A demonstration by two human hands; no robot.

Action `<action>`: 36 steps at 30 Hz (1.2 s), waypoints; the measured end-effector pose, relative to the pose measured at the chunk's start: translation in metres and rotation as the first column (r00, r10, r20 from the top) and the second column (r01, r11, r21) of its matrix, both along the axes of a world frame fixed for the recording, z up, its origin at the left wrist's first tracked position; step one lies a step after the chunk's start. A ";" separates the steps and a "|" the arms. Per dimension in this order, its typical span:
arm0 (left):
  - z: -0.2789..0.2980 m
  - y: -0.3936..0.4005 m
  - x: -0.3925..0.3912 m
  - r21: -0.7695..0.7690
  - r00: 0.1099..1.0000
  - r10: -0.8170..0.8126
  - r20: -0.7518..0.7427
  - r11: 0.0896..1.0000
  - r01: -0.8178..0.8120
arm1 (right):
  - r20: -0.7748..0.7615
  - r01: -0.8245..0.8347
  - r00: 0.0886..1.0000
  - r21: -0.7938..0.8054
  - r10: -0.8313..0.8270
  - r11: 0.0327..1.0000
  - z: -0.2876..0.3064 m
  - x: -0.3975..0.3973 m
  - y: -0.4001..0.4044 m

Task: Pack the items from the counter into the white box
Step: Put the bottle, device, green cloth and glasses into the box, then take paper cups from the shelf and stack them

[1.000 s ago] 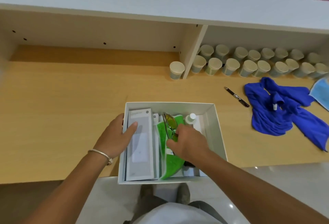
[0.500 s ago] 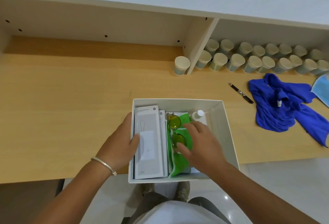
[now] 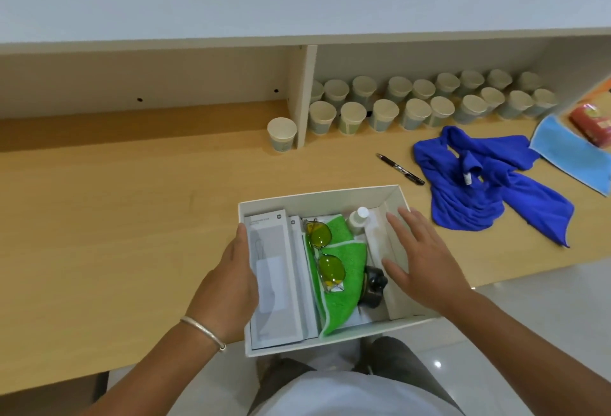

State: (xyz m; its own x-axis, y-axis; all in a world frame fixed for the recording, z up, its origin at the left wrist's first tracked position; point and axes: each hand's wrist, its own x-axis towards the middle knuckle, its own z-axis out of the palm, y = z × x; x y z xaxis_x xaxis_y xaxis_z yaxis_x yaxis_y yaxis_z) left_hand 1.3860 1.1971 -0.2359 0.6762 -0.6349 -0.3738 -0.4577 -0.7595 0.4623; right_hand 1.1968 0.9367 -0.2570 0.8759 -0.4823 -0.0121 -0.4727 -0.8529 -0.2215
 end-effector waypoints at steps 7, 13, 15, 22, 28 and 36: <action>-0.004 -0.084 -0.049 0.007 0.996 0.073 0.043 0.997 -0.074 | 0.078 -0.045 0.996 0.072 0.039 0.996 -0.005 -0.045 -0.087; -0.007 -0.147 -0.089 -0.098 0.993 0.112 0.035 0.989 -0.108 | 0.126 -0.091 0.990 0.203 0.066 0.975 0.004 -0.074 -0.166; -0.006 -0.160 -0.094 -0.133 0.989 0.144 0.026 0.981 -0.140 | 0.170 -0.128 0.981 0.236 0.089 0.963 0.009 -0.077 -0.193; 0.005 -0.180 -0.058 -0.249 0.918 0.391 0.073 0.898 -0.363 | 0.216 -0.215 0.962 0.211 0.169 0.954 0.026 -0.026 -0.251; -0.016 -0.210 0.042 -0.367 0.870 0.489 0.065 0.822 -0.434 | 0.066 -0.230 0.973 0.192 0.221 0.954 0.025 0.055 -0.267; -0.069 -0.238 0.170 -0.330 0.843 0.536 0.048 0.805 -0.494 | -0.103 -0.111 0.985 0.217 0.136 0.970 -0.006 0.136 -0.266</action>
